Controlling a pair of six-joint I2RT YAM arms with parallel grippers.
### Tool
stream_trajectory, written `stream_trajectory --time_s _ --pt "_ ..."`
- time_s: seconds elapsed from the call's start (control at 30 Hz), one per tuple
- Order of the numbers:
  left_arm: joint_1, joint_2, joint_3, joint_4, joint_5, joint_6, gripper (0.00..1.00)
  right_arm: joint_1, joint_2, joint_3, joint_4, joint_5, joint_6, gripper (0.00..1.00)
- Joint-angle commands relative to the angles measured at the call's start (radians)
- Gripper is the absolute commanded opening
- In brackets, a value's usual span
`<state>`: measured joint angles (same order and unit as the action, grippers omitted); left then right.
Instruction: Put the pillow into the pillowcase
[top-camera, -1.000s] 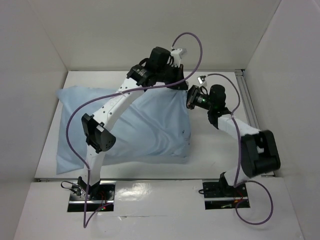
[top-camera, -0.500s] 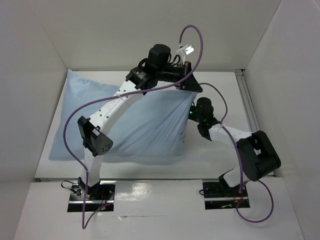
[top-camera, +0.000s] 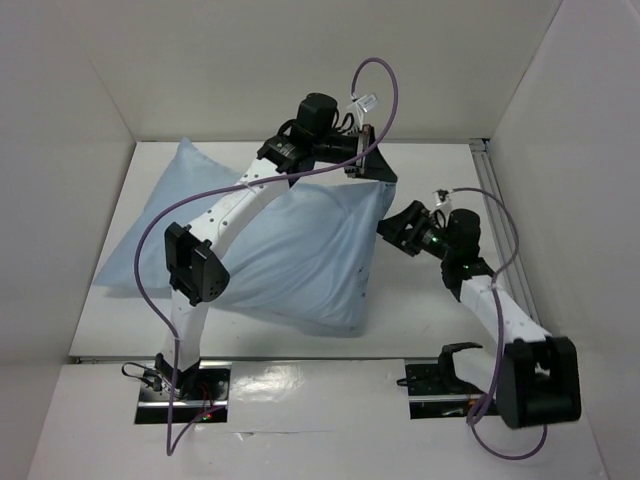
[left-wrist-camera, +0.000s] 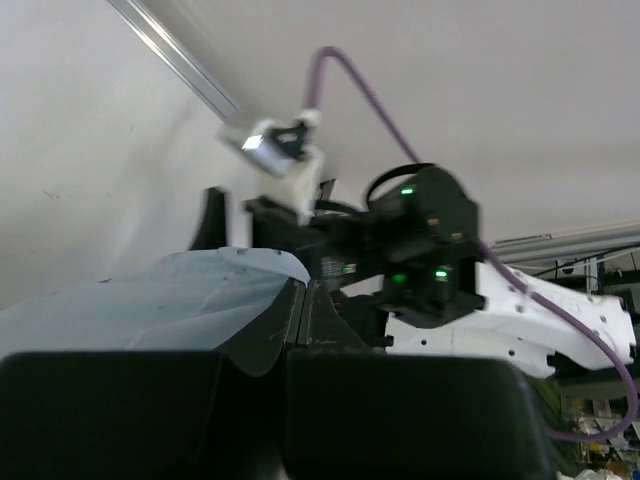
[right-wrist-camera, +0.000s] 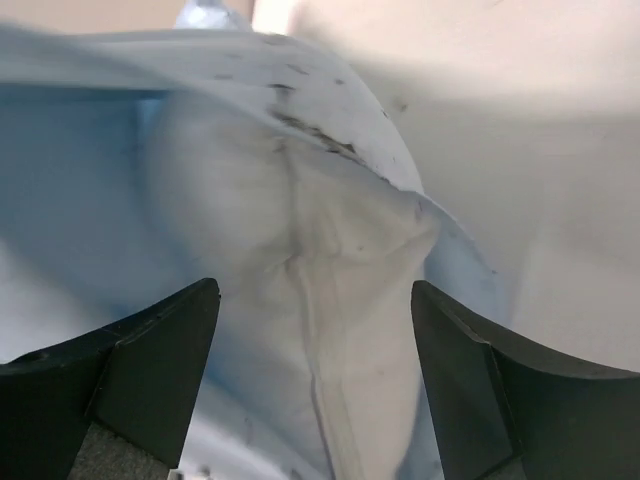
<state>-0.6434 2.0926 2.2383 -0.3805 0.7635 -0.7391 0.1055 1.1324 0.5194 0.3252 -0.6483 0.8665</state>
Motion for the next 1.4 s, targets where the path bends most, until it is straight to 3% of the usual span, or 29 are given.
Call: stream_trajectory --time_s 0.0,0.07,0.1,0.17,0.2,0.27,0.3,0.37,0.4,0.43,0.47,0.53,0.57,0.6,0.63,0.67,0.7,0.73,0.8,0.9,0.97,1.13,1.2,1.37 --pt "0.001 0.000 0.049 0.098 -0.001 -0.009 0.00 -0.081 -0.188 -0.002 -0.327 0.047 -0.137 0.85" --pt "0.011 0.024 0.078 0.071 -0.021 -0.009 0.00 -0.113 -0.244 0.028 -0.437 0.065 -0.185 0.85" --pt "0.011 0.041 0.099 0.048 -0.048 0.003 0.14 -0.125 -0.265 0.039 -0.486 0.076 -0.233 0.85" --pt "0.011 0.092 0.145 0.000 -0.035 0.012 0.51 -0.148 -0.312 0.059 -0.604 0.076 -0.265 0.85" --pt "0.011 0.101 0.145 -0.009 0.009 0.026 0.80 -0.162 -0.322 0.059 -0.629 0.067 -0.283 0.85" --pt "0.001 0.101 0.145 -0.059 0.031 0.069 0.95 -0.162 -0.345 0.048 -0.675 0.055 -0.284 0.80" --pt "0.001 0.089 0.162 -0.165 0.019 0.101 1.00 -0.162 -0.355 0.039 -0.675 0.029 -0.284 0.76" --pt "0.001 0.013 0.162 -0.263 -0.085 0.211 1.00 -0.162 -0.370 0.012 -0.684 0.029 -0.284 0.66" --pt "0.001 -0.030 0.144 -0.305 -0.142 0.242 0.96 -0.162 -0.370 0.011 -0.684 0.018 -0.284 0.47" --pt "0.001 -0.081 0.109 -0.355 -0.259 0.294 0.86 -0.162 -0.370 -0.001 -0.684 0.009 -0.284 0.38" --pt "-0.008 -0.133 0.008 -0.371 -0.314 0.309 0.57 -0.162 -0.370 -0.001 -0.684 0.009 -0.284 0.29" --pt "-0.021 -0.309 -0.122 -0.383 -0.459 0.339 0.24 -0.162 -0.370 -0.001 -0.684 -0.011 -0.284 0.22" --pt "-0.045 -0.366 -0.257 -0.402 -0.527 0.339 0.12 -0.162 -0.370 -0.001 -0.693 -0.026 -0.293 0.22" --pt "-0.058 -0.423 -0.323 -0.412 -0.597 0.317 0.00 -0.162 -0.370 -0.001 -0.693 -0.046 -0.293 0.29" --pt "-0.067 -0.536 -0.468 -0.422 -0.712 0.261 0.00 -0.149 -0.370 0.010 -0.693 -0.082 -0.322 0.65" --pt "-0.067 -0.596 -0.544 -0.422 -0.761 0.226 0.02 -0.139 -0.370 0.010 -0.710 -0.100 -0.334 0.73" --pt "-0.067 -0.655 -0.613 -0.431 -0.814 0.186 0.10 -0.129 -0.361 0.024 -0.724 -0.111 -0.345 0.78" --pt "-0.067 -0.774 -0.681 -0.431 -0.922 0.150 0.39 -0.115 -0.361 0.024 -0.745 -0.111 -0.360 0.83" --pt "-0.033 -0.886 -0.846 -0.487 -1.041 0.014 0.69 -0.063 -0.391 0.033 -0.781 -0.131 -0.370 0.96" --pt "0.036 -1.078 -1.029 -0.529 -1.167 -0.161 0.94 0.035 -0.462 0.047 -0.837 -0.120 -0.395 0.99" --pt "0.068 -1.153 -1.109 -0.540 -1.214 -0.254 1.00 0.095 -0.473 0.060 -0.879 -0.059 -0.406 0.99" --pt "0.151 -1.252 -1.310 -0.494 -1.262 -0.373 1.00 0.393 -0.459 0.050 -0.873 0.204 -0.367 0.99" --pt "0.188 -1.241 -1.361 -0.439 -1.271 -0.359 1.00 0.555 -0.413 0.022 -0.789 0.329 -0.319 0.99" --pt "0.266 -1.107 -1.427 -0.231 -1.154 -0.257 1.00 0.821 -0.252 0.047 -0.707 0.651 -0.233 0.99"
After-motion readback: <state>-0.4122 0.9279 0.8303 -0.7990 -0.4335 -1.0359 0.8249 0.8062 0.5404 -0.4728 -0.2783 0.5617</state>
